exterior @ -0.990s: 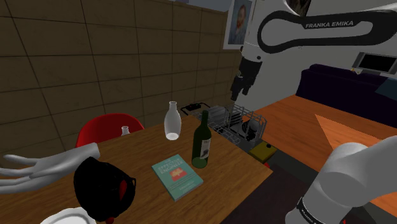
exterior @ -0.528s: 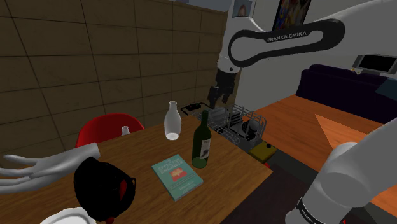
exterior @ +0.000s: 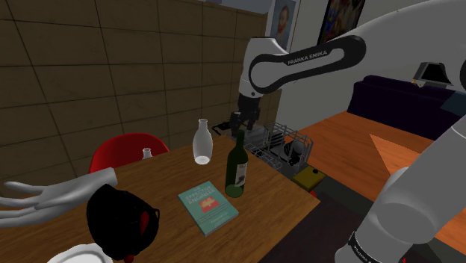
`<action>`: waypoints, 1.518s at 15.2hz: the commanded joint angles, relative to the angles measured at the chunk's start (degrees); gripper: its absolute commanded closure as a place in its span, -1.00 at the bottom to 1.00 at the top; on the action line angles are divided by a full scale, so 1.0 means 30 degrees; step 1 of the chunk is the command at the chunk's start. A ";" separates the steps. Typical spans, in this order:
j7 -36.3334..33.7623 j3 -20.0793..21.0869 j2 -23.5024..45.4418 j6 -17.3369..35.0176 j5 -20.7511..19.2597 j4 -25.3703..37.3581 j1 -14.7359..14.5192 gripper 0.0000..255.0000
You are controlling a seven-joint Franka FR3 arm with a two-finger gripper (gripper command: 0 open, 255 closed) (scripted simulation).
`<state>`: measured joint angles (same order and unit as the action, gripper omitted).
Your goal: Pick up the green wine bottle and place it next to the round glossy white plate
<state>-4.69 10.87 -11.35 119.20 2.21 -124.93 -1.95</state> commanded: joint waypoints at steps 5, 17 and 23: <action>-0.0054 0.0049 0.0466 0.1204 -0.0068 -0.0736 0.0003 -1.00; -0.0055 0.0049 0.0469 0.1202 -0.0068 -0.0733 0.0003 1.00; -0.0033 0.0029 0.0303 0.0683 -0.0044 -0.0377 0.0005 1.00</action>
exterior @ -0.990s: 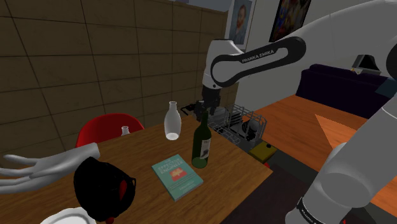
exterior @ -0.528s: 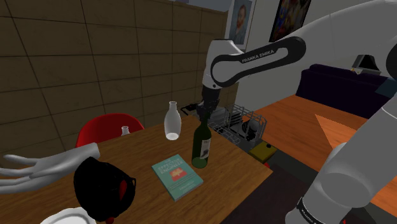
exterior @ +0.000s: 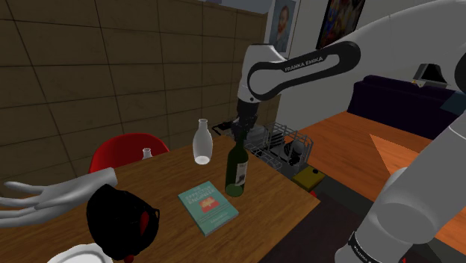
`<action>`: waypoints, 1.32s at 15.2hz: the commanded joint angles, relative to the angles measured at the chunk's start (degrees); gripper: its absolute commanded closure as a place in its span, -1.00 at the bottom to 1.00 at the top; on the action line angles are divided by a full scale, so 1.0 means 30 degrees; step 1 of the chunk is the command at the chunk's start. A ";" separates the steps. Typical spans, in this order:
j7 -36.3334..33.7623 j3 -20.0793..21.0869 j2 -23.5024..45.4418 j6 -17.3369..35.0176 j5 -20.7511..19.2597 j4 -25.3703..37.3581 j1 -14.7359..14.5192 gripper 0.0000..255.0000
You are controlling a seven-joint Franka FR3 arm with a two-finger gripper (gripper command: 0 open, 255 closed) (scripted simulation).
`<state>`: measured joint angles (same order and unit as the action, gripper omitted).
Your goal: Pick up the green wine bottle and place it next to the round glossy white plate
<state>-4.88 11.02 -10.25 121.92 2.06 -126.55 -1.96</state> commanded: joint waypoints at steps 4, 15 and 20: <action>0.0059 -0.0058 -0.0324 -0.1259 0.0039 0.0942 0.0017 1.00; 0.0095 -0.0141 -0.0698 -0.3861 0.0063 0.3175 0.0044 1.00; -0.2140 0.1264 -0.1243 -0.3901 0.0287 0.2729 -0.0892 1.00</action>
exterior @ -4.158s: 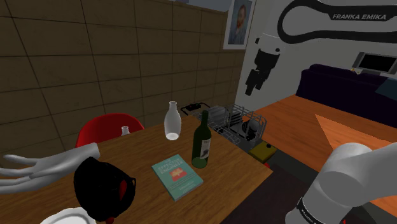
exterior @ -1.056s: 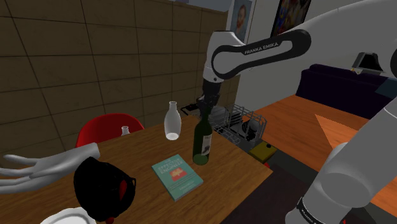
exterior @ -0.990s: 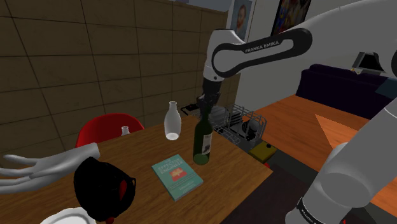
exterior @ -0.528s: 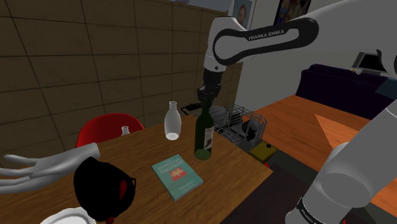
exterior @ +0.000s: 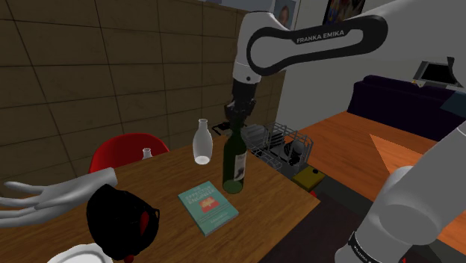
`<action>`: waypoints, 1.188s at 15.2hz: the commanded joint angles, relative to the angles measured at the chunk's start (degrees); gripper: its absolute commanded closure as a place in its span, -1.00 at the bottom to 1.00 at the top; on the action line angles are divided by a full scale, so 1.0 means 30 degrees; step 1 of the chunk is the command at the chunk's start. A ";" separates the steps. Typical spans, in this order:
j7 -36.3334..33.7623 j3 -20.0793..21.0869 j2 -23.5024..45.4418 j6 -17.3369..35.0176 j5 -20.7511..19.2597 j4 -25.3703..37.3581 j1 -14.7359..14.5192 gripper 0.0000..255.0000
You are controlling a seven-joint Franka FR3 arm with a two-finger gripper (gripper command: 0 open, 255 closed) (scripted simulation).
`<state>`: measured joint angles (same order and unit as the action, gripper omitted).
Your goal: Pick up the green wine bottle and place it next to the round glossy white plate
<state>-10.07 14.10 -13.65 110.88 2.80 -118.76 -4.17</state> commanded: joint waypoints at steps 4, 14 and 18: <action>-0.2265 0.1430 -0.0197 -0.0290 0.0173 0.0160 -0.0879 1.00; -0.7281 0.4620 0.1080 -0.0591 -0.0148 0.1736 -0.2556 1.00; -0.9492 0.5931 0.2257 -0.0815 -0.0757 0.2983 -0.3231 1.00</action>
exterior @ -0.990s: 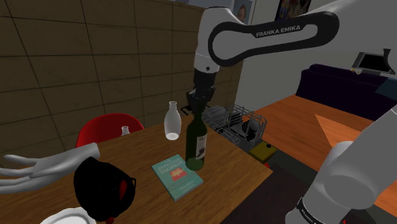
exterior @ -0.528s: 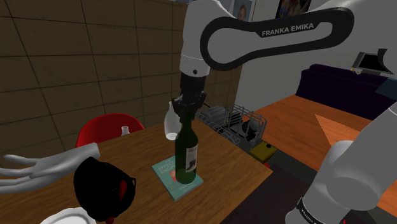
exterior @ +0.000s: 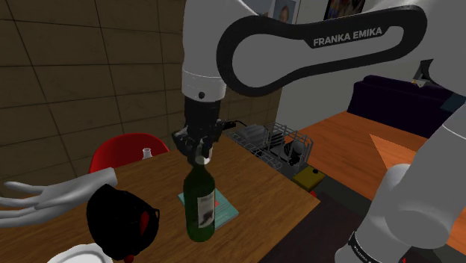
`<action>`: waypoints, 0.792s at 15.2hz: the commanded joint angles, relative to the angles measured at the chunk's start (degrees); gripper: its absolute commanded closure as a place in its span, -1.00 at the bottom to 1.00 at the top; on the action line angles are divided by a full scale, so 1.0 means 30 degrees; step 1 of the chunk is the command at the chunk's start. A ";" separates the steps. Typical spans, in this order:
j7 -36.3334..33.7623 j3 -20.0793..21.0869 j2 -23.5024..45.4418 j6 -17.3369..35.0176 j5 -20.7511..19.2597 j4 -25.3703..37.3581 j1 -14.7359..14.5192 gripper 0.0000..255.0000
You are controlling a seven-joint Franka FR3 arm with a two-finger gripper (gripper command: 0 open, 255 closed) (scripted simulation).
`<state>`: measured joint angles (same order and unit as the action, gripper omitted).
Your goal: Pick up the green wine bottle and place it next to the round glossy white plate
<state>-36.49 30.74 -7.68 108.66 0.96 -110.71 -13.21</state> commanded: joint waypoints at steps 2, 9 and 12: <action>-0.1846 0.1026 0.1017 -0.0235 -0.0596 0.1066 -0.0592 1.00; -0.6122 0.2960 0.4548 -0.1224 -0.3057 0.4584 -0.2473 1.00; -0.7912 0.3432 0.6448 -0.1950 -0.4438 0.6569 -0.3787 1.00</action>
<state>-58.33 40.59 9.73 103.45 -10.90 -92.94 -23.25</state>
